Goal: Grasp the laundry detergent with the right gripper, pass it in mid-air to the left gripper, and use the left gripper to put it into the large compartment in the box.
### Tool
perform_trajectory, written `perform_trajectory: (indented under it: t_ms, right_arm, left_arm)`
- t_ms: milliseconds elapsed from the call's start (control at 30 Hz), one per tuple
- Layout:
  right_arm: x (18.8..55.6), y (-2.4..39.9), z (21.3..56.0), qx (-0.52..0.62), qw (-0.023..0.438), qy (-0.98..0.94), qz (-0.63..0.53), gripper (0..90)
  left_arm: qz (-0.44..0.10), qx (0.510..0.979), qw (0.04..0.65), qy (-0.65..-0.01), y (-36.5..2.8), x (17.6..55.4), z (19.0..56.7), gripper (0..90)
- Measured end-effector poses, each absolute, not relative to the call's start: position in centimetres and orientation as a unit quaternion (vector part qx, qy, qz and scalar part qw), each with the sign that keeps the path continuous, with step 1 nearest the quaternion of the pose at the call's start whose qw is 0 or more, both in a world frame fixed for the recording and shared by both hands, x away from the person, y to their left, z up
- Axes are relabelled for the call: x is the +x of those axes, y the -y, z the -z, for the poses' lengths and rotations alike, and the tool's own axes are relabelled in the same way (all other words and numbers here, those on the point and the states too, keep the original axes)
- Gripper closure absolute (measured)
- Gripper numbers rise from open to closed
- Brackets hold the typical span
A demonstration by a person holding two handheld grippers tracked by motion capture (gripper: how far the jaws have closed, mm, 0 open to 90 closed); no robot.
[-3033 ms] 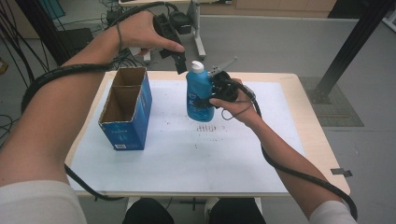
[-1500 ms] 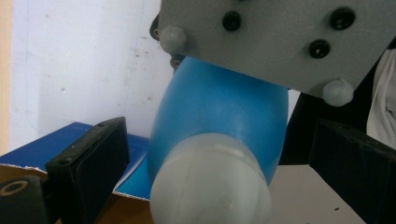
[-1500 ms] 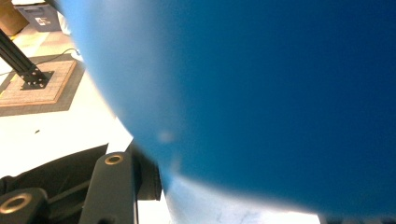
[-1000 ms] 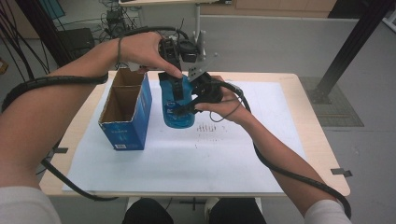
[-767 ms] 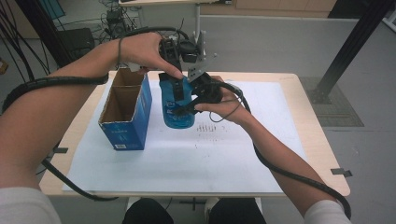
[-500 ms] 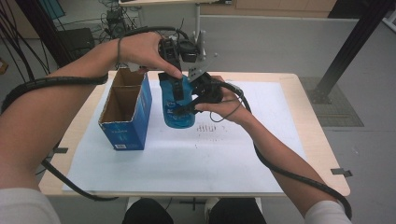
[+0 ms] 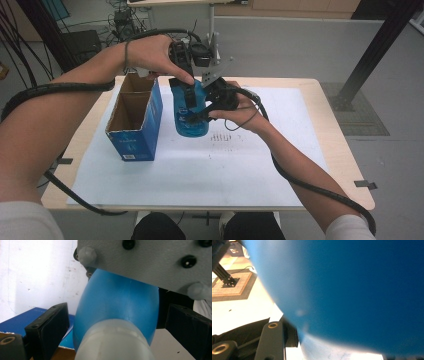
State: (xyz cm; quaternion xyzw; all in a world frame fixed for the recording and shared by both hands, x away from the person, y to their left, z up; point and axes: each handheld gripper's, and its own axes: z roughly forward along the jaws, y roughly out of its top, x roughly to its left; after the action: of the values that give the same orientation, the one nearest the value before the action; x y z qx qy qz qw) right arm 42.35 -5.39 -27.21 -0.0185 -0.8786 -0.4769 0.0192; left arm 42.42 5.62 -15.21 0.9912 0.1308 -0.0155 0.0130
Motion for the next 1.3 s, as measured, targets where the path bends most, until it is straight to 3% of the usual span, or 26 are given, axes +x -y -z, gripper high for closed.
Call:
perform_trajectory:
  t_ms: [1300]
  right_arm:
    - [42.24,5.35,27.08,-0.02,0.016,0.88,0.474,43.7]
  left_arm:
    - [0.014,0.992,0.013,-0.128,-5.71,42.21,14.82,5.8]
